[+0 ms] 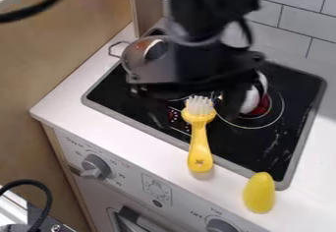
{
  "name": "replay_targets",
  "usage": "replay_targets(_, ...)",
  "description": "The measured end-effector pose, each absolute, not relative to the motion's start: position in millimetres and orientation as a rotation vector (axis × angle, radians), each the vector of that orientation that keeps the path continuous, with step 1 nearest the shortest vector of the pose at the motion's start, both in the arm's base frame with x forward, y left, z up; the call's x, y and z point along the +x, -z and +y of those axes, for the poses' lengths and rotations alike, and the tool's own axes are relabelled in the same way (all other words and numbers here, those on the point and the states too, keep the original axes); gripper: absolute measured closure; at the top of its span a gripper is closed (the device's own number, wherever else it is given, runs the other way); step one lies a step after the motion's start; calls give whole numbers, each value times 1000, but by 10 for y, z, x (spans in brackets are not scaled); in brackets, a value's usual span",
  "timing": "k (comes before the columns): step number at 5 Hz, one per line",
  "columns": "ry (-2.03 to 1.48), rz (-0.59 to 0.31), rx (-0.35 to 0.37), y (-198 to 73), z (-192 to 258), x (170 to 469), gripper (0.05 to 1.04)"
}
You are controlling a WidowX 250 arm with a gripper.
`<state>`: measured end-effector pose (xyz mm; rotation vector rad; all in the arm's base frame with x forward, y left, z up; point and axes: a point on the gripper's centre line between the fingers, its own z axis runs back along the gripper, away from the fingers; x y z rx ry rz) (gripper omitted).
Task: Move the yellow object to bottom right of the burner
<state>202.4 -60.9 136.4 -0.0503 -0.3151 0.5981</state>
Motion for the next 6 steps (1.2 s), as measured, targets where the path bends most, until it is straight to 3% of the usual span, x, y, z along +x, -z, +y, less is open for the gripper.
replay_targets(1, -511, -340, -15, -1414, -439, 2003, 83)
replay_targets(2, -443, -276, 33, -1387, -255, 1942, 83)
replay_targets(4, -329, -222, 40, -1303, 51, 1989, 83)
replay_targets(6, -270, -234, 54, -1313, 363, 2170, 83)
